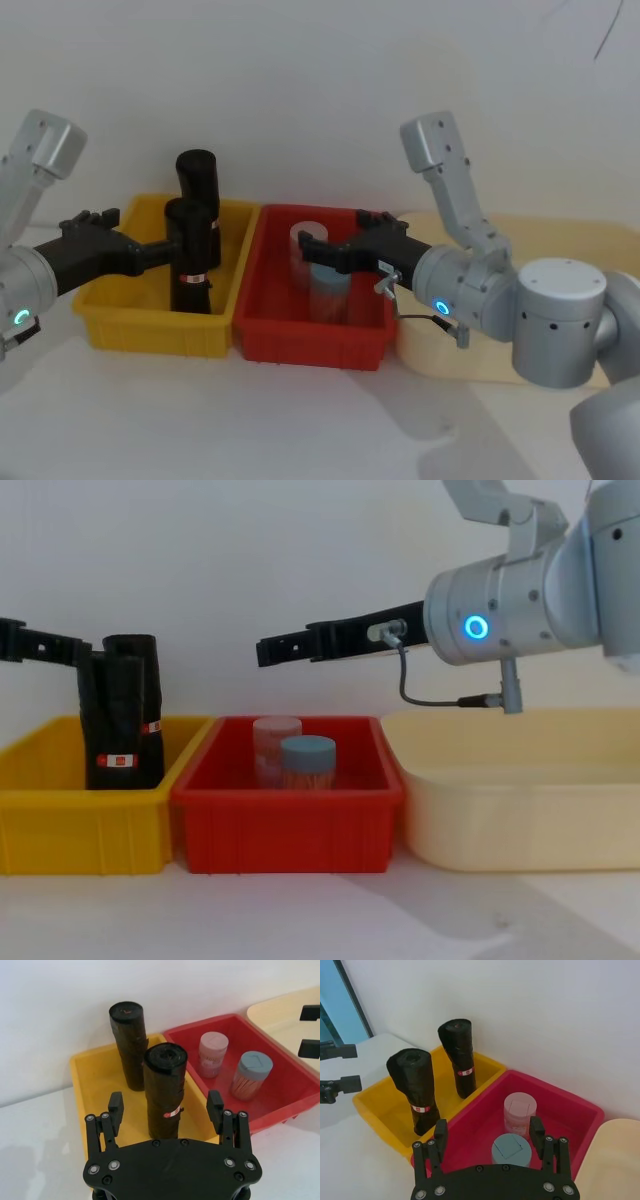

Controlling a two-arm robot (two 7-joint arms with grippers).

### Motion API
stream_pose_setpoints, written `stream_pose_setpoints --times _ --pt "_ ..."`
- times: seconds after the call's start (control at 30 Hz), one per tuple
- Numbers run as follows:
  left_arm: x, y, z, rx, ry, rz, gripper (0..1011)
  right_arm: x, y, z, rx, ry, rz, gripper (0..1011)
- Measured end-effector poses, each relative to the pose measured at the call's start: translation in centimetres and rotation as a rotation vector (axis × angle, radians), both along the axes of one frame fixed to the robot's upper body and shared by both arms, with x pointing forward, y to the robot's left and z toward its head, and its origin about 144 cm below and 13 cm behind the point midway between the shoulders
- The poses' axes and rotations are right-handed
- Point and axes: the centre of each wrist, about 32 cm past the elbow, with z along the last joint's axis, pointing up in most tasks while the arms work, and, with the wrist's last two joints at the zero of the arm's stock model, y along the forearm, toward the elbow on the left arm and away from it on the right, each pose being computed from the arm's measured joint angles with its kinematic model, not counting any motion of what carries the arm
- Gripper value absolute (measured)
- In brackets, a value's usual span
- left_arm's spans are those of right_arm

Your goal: Pick up the garbage bag with the one hand and transfer it to the other hand.

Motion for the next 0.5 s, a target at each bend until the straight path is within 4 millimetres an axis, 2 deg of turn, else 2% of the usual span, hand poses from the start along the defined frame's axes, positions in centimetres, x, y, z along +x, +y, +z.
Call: stream_pose_setpoints --times 0.5 --pt "2.3 1.2 -1.0 0.016 0.012 -0.041 1001 1.4 0.7 -0.3 -0.011 0.025 0.011 1000"
